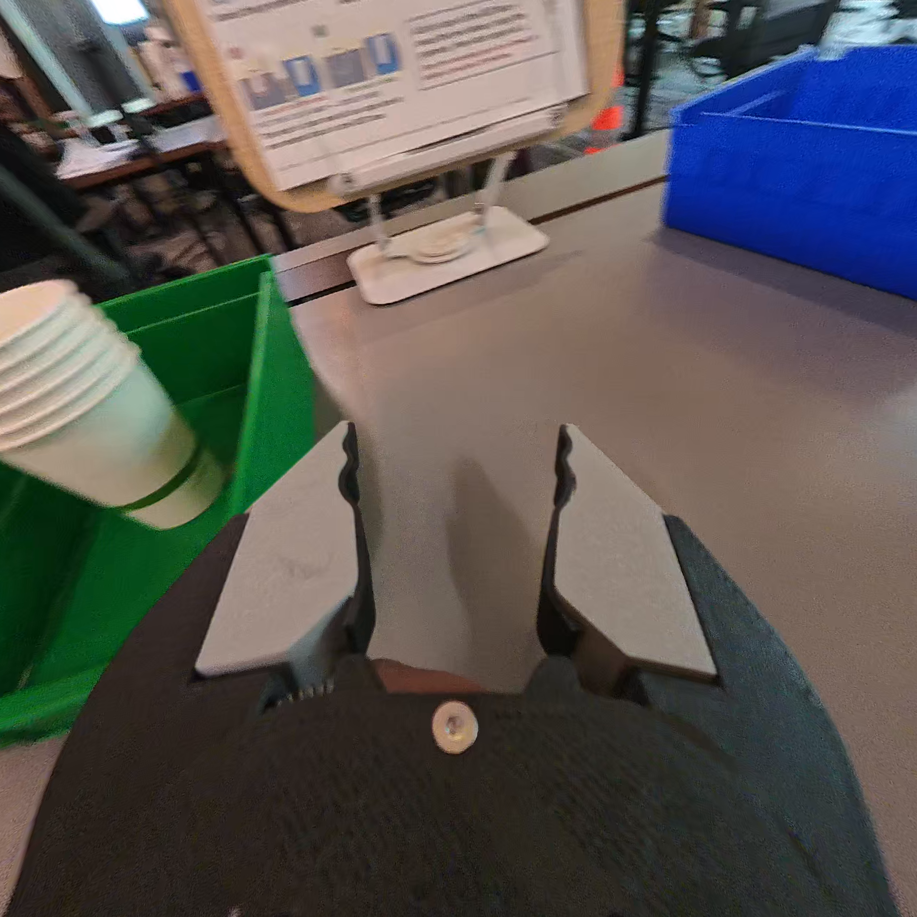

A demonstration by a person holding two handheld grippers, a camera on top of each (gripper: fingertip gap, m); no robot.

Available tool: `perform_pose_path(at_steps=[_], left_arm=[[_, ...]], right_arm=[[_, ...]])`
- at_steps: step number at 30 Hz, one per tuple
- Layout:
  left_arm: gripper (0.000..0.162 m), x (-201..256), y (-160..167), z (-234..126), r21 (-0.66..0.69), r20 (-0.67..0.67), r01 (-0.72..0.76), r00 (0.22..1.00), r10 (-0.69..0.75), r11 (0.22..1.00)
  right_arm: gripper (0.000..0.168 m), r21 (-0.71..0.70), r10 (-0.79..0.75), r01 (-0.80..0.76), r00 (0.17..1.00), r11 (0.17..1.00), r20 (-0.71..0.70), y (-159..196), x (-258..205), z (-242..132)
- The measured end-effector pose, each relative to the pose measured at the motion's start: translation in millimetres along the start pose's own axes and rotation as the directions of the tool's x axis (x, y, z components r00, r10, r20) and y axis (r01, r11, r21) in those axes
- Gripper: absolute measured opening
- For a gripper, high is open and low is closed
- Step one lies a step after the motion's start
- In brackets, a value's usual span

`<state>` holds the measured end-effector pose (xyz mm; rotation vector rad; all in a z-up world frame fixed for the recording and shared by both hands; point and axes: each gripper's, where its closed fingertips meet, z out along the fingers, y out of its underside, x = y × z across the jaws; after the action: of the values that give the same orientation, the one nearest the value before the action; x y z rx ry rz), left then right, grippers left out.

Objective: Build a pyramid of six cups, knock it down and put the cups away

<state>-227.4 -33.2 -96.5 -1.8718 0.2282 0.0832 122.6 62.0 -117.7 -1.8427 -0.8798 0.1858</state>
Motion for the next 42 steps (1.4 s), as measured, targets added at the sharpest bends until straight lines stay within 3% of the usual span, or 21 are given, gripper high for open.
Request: perform_pose_path(at_steps=[2, 6, 10, 14, 18, 20, 22, 25, 30, 31, 32, 33, 36, 42], left_arm=[[0.080, 30, -4, 9, -0.008, -0.102, -0.024, 0.995, 0.024, 1.000], [0.079, 56, -3, 59, -0.051, -0.138, -0.045, 0.990, 0.038, 0.998], [0.069, 69, -6, 117, -0.056, -0.136, -0.065, 0.989, 0.057, 0.996], [0.065, 73, -11, 159, -0.047, -0.128, -0.061, 0.990, 0.055, 0.997], [0.067, 78, -4, 171, -0.087, -0.166, -0.076, 0.984, 0.060, 0.993], [0.067, 69, -4, 166, -0.078, -0.116, -0.166, 0.981, 0.156, 0.983], [0.061, 57, -2, 162, -0.075, -0.041, -0.226, 0.974, 0.224, 0.971], [0.060, 59, 8, 165, -0.129, -0.055, -0.168, 0.985, 0.162, 0.977], [0.059, 71, 3, 161, -0.104, -0.068, -0.141, 0.989, 0.134, 0.985], [0.059, 72, 2, 159, -0.098, -0.063, -0.147, 0.988, 0.141, 0.984], [0.059, 73, 2, 157, -0.090, -0.056, -0.151, 0.988, 0.146, 0.984], [0.059, 72, 1, 155, -0.081, -0.047, -0.150, 0.988, 0.146, 0.985], [0.058, 66, -1, 149, -0.062, -0.013, -0.119, 0.993, 0.118, 0.991], [0.057, 53, -2, 137, -0.031, -0.007, -0.017, 1.000, 0.017, 0.999]], right_arm=[[0.044, 0.057, -0.043, 0.042, 0.999, 0.997, 0.030, -21, -15, -7], [0.067, 0.119, -0.092, 0.072, 0.981, 0.990, 0.173, -57, -65, 5], [0.089, 0.103, -0.125, 0.104, 0.967, 0.989, 0.223, -70, -95, 53], [0.089, 0.118, -0.137, 0.111, 0.962, 0.987, 0.237, -80, -109, 102], [0.081, 0.157, -0.146, 0.114, 0.965, 0.981, 0.217, -71, -109, 140], [0.079, 0.058, -0.138, 0.130, 0.974, 0.990, 0.182, -51, -100, 155], [0.066, 0.020, -0.086, 0.085, 0.996, 0.996, 0.028, -50, -70, 162], [0.054, 0.078, -0.011, 0.023, 0.988, 0.997, -0.156, -59, -34, 160], [0.051, -0.014, -0.022, 0.018, 0.874, 1.000, -0.486, -44, 26, 155], [0.040, -0.031, 0.020, -0.043, 0.857, 0.999, -0.515, -37, 38, 154], [0.017, -0.032, 0.098, -0.134, 0.848, 0.990, -0.521, -29, 48, 154], [0.008, -0.021, 0.161, -0.202, 0.838, 0.979, -0.522, -24, 55, 153], [0.045, -0.010, 0.244, -0.290, 0.820, 0.957, -0.518, -16, 62, 152], [0.075, 0.023, 0.105, -0.108, 0.865, 0.994, -0.490, -35, 45, 150]])
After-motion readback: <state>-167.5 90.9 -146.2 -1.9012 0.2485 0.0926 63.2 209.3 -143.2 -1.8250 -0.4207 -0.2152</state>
